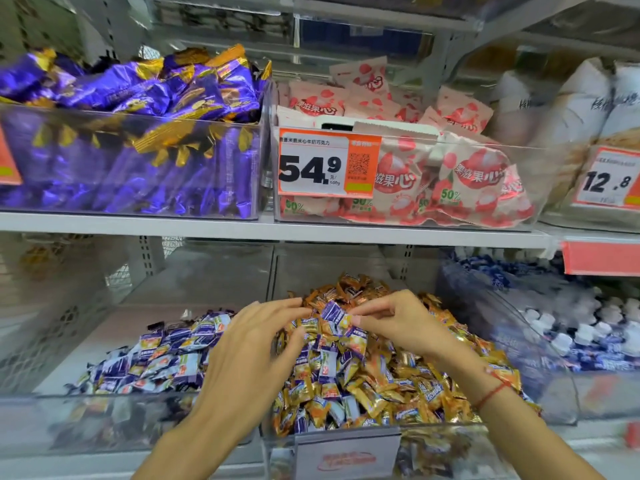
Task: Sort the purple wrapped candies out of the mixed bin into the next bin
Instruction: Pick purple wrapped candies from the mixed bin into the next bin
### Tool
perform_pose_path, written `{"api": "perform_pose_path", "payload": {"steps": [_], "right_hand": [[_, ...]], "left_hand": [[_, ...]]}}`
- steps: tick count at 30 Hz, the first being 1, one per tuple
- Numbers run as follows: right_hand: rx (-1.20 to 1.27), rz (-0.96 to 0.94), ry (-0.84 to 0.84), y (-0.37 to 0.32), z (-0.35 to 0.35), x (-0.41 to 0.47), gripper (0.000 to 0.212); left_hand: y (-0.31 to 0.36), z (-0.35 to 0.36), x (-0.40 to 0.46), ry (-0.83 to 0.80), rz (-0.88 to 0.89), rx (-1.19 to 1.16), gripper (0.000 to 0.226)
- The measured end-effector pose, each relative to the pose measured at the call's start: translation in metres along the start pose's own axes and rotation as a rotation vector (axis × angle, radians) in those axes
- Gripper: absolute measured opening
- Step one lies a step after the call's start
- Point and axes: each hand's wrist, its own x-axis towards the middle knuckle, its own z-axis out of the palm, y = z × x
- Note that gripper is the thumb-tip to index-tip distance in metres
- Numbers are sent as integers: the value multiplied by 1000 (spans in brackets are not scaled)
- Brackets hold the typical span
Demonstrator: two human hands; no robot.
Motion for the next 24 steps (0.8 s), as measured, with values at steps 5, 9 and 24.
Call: {"api": "perform_pose_path", "payload": {"steps": [5, 9, 24], "right_hand": [[277, 15, -178, -16, 1, -13, 12], [440, 66, -105, -21, 7, -17, 20], [873, 16, 276, -47, 27, -21, 15]], "left_hand": [[16, 2, 20, -151, -5, -13, 48], [12, 6, 23, -148, -29, -79, 40], [19, -5, 23, -29, -299, -667, 40]]}}
